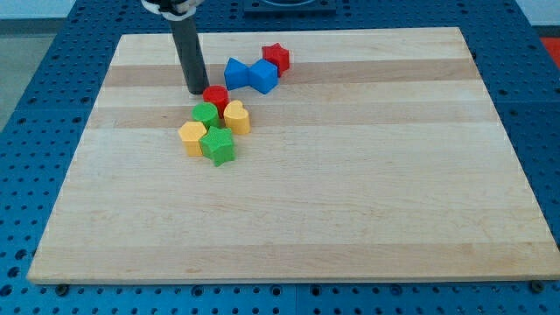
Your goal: Move your arm at yellow hexagon
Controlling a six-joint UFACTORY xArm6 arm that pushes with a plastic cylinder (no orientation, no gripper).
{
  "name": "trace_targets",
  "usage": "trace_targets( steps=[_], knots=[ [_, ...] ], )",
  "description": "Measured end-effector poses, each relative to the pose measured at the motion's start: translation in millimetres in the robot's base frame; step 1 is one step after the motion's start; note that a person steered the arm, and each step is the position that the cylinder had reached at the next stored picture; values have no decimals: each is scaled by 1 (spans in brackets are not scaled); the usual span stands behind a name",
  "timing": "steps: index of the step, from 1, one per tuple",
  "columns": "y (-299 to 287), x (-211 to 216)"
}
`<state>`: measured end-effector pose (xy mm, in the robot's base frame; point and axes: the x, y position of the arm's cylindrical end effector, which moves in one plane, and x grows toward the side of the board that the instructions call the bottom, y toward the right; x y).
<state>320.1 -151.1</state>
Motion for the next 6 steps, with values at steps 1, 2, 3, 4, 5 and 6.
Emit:
trace_targets(
  steps=[1,2,3,4,5,6],
  knots=[
    [-7,-9],
    [-42,17],
    [-63,63],
    [-59,106],
    [-37,135],
    [-5,148]
  ],
)
